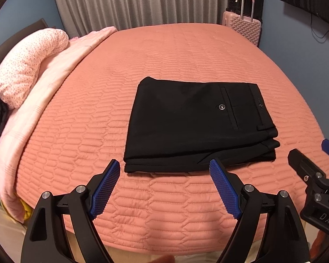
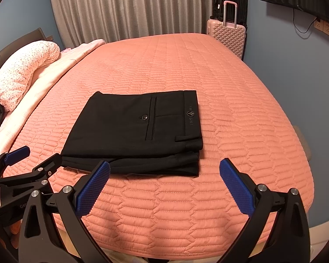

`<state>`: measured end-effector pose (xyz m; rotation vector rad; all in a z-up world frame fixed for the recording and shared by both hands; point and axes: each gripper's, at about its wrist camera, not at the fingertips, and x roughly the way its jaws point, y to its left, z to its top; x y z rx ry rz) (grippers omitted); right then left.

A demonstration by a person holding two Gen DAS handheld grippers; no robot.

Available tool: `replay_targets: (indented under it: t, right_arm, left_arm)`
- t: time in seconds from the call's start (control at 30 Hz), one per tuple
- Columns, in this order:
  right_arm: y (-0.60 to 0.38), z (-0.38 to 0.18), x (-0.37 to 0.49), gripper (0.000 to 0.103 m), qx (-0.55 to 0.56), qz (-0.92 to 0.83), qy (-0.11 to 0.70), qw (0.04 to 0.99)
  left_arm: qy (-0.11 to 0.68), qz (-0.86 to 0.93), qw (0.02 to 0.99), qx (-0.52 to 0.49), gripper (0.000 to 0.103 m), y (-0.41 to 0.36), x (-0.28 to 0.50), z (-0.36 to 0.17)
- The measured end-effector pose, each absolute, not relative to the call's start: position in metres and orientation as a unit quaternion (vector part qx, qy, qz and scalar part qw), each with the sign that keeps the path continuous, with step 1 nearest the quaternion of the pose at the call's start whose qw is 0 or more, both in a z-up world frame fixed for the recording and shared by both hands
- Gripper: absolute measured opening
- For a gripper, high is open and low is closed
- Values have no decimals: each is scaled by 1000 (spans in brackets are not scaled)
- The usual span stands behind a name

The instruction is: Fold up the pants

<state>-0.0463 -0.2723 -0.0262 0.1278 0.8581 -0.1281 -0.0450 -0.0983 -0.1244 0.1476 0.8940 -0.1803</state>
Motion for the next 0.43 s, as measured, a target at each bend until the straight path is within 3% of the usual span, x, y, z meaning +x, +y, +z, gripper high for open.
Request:
replay_targets:
  t: [0.43]
  right_arm:
    - [-272,-26,-47,98,61,-60,418,904]
  left_arm:
    - [428,-80,898,65,82,-94,-42,-122]
